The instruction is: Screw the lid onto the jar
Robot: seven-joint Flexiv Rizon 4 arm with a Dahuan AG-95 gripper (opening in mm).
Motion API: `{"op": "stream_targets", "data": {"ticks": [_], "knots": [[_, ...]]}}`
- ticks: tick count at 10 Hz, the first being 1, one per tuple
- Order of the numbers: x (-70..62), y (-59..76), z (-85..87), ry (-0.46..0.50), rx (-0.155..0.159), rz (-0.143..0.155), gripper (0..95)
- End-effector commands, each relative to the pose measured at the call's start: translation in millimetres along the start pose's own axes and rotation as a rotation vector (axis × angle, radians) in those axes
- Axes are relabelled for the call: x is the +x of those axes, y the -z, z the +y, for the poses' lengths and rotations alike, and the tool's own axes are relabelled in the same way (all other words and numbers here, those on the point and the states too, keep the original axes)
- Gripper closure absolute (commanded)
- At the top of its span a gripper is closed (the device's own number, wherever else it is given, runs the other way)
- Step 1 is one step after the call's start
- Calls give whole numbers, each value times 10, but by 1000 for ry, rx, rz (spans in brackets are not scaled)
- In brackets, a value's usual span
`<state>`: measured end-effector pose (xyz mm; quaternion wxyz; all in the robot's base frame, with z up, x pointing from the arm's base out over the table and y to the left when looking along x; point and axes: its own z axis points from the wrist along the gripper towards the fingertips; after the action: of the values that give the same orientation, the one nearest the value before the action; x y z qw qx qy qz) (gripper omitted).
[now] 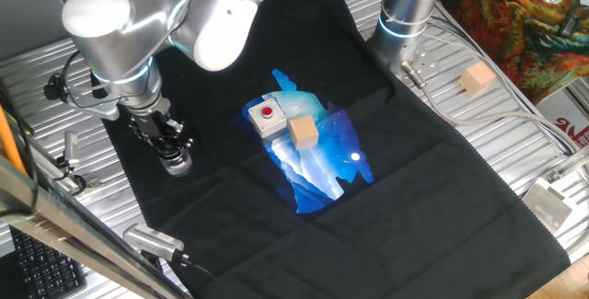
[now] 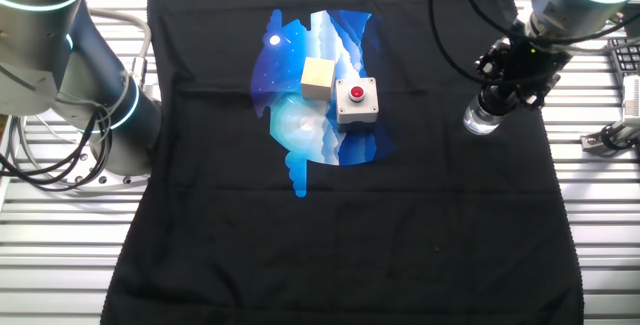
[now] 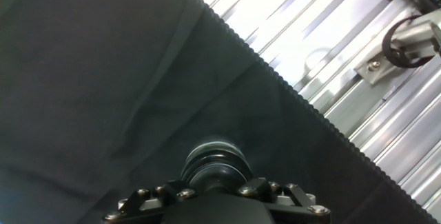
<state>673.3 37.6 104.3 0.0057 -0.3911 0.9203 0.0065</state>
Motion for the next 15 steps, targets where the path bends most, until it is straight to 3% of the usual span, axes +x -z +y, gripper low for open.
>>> {"op": "stream_targets", "data": {"ticks": [1, 8, 15], "knots": [[-4, 5, -8, -4, 7, 11, 950], [-4, 0, -9, -86, 2, 12, 950], [-4, -2, -9, -204, 21, 9, 950]]}}
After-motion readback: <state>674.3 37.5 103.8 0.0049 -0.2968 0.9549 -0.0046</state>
